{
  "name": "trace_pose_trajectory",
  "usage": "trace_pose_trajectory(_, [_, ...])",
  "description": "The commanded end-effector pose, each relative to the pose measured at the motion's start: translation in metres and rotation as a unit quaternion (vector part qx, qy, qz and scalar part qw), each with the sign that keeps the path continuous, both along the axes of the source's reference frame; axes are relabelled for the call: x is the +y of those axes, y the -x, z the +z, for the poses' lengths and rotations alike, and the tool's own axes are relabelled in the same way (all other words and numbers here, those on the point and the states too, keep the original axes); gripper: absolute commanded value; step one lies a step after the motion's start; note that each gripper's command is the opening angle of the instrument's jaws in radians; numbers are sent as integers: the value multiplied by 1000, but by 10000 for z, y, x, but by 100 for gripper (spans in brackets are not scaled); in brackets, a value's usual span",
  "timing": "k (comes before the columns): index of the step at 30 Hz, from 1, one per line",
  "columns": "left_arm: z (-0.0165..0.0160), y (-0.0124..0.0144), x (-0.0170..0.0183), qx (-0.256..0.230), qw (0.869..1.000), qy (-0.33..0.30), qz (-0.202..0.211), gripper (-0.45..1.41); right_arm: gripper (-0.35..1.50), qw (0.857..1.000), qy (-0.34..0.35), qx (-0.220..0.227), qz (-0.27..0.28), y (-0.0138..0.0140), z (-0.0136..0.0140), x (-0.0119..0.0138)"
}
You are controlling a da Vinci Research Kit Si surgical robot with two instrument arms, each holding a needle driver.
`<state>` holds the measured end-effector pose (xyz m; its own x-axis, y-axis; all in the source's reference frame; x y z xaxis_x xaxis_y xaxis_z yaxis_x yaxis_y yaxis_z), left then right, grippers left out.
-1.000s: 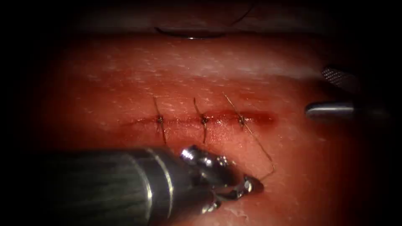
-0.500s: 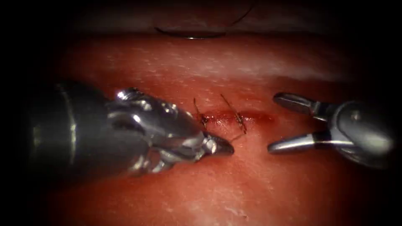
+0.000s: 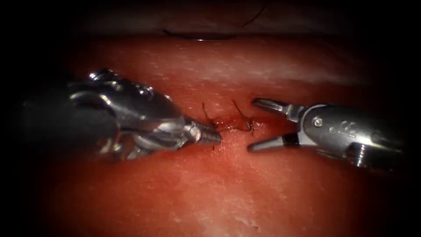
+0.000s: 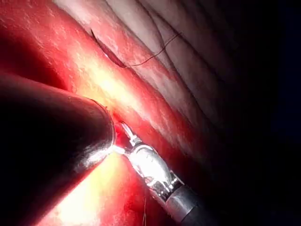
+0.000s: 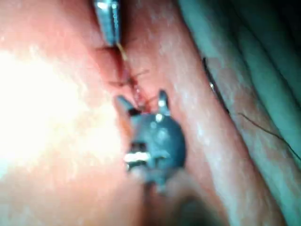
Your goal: Wound Closure
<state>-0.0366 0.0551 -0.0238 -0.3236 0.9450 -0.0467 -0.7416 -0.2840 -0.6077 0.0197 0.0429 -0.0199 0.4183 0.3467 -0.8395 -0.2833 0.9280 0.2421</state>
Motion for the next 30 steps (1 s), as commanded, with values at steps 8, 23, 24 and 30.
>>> trace_pose_trajectory(8, [2,5,4,-1,1000,1,1,-35,131,1000,15,-4,2,-37,12,-6])
trace_pose_trajectory(23, [-8,11,6,-6,1000,6,5,-35,128,1000,20,-6,4,-61,22,-9])
trace_pose_trajectory(24, [-8,11,5,-6,1000,6,5,-35,126,1000,20,-6,4,-61,22,-9])
trace_pose_trajectory(30, [-8,11,5,-6,1000,7,7,-35,-35,999,29,9,-38,-55,26,-12])
